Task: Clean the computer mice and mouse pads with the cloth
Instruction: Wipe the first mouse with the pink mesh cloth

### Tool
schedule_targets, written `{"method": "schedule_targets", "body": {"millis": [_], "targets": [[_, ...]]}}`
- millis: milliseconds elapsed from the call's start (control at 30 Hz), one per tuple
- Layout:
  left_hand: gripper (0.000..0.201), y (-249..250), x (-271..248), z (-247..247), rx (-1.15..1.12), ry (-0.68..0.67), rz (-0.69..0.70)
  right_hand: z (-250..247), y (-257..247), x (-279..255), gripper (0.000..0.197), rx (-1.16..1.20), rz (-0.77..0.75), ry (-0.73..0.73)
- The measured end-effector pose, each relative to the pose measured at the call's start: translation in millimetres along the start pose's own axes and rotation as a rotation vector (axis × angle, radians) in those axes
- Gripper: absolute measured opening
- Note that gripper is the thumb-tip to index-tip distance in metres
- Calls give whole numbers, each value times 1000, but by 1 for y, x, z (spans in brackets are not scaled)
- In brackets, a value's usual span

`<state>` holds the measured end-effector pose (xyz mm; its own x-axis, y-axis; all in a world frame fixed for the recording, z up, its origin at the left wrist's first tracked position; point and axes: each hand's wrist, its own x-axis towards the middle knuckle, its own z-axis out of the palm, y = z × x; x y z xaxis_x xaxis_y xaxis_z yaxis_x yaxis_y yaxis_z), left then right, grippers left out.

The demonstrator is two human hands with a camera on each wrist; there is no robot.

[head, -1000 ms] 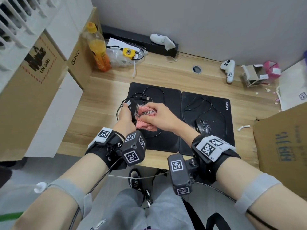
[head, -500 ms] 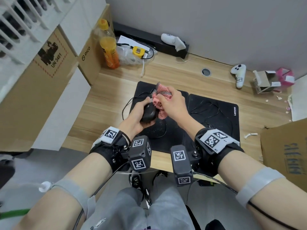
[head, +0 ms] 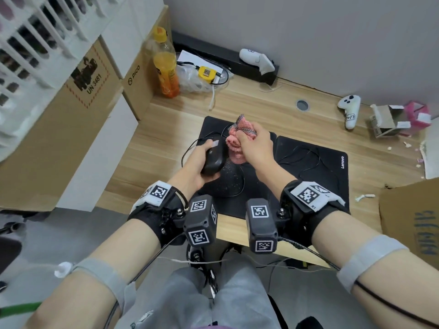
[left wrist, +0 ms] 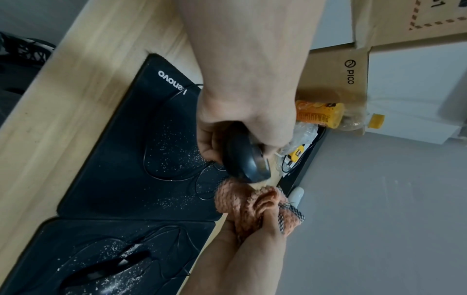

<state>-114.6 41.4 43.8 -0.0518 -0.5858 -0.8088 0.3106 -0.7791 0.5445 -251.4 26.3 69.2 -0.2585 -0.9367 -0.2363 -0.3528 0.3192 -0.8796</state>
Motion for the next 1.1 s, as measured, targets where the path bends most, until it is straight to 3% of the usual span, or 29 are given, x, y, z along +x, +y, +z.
{"method": "schedule_targets", "body": {"millis": [67,200,267,467,700,900,1100], "targets": [[25,2,6,-3,-78,45,-23,-5,0,-6,16,-24,-24,-74],[32,6,11,-2,-125,72,-48,-6,-1,-22,13,-109,-75,-367],[32,6,10,4,-109,69,-47,-6,-5,-27,12,-124,-92,-351],[24,8,2,13,64,-63,-3,-11,-16,-15,22,-99,-47,-129],[26,10,-4,-11,214,-206,52,-2,-20,-5,31,27,43,-78],[24,14,-4,-4,242,-124,84,-3,-17,-7,27,59,68,-31],[22,18,3,9,-16,-3,1,-10,-13,-22,10,-75,-53,-330]]}}
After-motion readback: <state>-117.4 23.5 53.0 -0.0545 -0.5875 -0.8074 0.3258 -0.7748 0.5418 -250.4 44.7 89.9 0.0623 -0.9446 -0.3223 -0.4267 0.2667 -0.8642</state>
